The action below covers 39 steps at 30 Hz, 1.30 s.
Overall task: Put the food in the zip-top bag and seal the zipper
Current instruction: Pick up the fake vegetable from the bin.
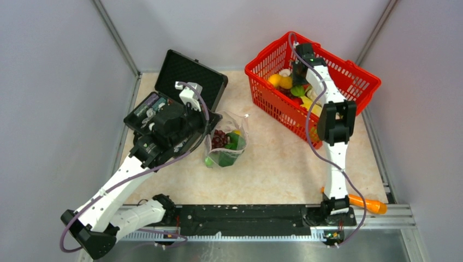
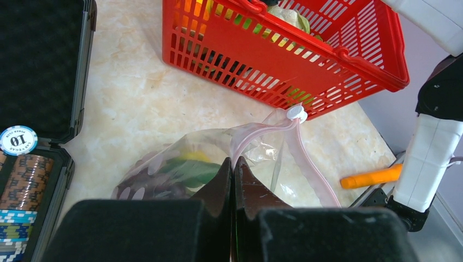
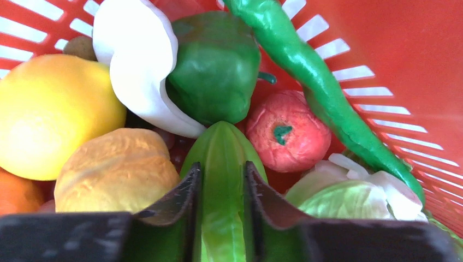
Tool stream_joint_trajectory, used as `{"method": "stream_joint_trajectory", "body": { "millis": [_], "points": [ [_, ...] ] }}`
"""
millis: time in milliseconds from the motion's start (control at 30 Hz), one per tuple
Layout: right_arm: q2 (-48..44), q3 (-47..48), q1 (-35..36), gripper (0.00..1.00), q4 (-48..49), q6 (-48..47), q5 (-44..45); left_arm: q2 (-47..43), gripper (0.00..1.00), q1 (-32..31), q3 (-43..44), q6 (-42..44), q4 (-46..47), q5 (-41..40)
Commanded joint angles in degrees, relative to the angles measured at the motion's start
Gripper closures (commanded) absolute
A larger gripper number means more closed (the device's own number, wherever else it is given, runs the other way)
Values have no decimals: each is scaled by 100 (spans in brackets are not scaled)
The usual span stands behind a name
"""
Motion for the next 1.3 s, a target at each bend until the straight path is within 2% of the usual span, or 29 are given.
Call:
{"method": "stream_joint_trajectory", "body": {
  "millis": [0,233,800,1067,1267],
  "points": [
    [-692,-642,40,91,433,163,-254,-184,100,-3,-22,-14,224,-62],
    [-1971,-1777,39,100,1317,248,-442,-134,100,-4,-24,-24,255,-31],
    [-4264,-4436,4,100,3544,710,-751,-96,100,-5,-22,-23,255,19],
    [-5031,-5110,9,100,4020,704,-548,-25,100,-1,15,-29,289,101],
    [-5710,-5581,27,100,4545,567,-1395,-7,100,-2,-10,-59,308,111]
  ]
}}
